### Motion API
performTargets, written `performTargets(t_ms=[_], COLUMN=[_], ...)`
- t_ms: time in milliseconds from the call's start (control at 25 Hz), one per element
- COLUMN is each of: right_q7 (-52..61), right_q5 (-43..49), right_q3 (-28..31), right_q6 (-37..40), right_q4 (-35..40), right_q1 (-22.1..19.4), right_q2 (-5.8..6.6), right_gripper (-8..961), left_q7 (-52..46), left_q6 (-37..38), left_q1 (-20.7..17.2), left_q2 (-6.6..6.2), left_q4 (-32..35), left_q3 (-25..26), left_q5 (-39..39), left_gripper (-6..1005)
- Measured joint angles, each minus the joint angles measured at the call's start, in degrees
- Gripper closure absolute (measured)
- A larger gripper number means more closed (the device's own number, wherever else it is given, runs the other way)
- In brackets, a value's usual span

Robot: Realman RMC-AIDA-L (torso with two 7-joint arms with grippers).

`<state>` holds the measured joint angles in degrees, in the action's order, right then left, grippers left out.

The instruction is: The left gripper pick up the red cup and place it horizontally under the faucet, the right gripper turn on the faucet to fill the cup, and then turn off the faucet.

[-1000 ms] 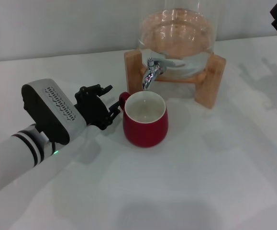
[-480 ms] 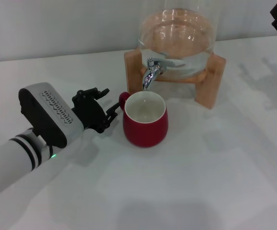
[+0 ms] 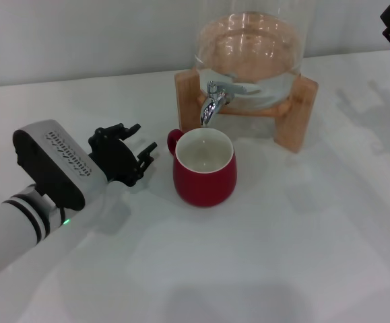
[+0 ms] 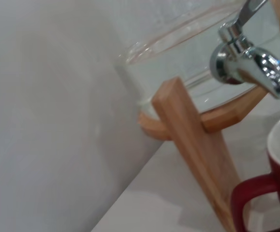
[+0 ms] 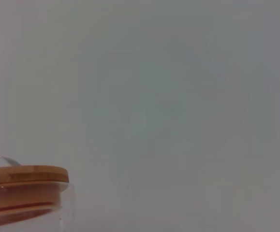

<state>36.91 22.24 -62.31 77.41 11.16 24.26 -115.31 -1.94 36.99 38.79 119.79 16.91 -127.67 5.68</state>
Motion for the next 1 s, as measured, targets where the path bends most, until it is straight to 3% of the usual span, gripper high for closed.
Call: performTargets(t_ms=[280,480,520,680,1000], right_q7=[0.0,0.0,0.0,0.1,1.07], right_q5=[0.0,0.0,0.0,0.01,0.0], right_q3=[0.0,-0.26,-0.42,-1.02,-2.23], right_q6=[-0.08,-0.05,-0.02,0.17,1.66], right_q4=[0.0,0.0,0.0,0.0,0.0], right_q1=[0.11,0.17,0.17,0.16,-0.6], right_q2=[0.0,0.0,0.0,0.0,0.07], right_gripper=[125,125,125,125,125], left_q7=[2.23,4.82,5.25,5.43,5.26], left_q6=[0.11,2.02,4.5,11.06,26.57], left_q1=[-1.72,-5.09,-6.9,-9.81,-15.82], left_q2=[0.0,0.07,0.09,0.02,-0.27], left_q4=[0.22,1.47,1.94,2.08,1.56], left_q3=[4.53,11.52,14.85,18.02,18.42], left_q5=[0.13,0.15,0.38,3.76,13.51], left_gripper=[577,577,577,577,577])
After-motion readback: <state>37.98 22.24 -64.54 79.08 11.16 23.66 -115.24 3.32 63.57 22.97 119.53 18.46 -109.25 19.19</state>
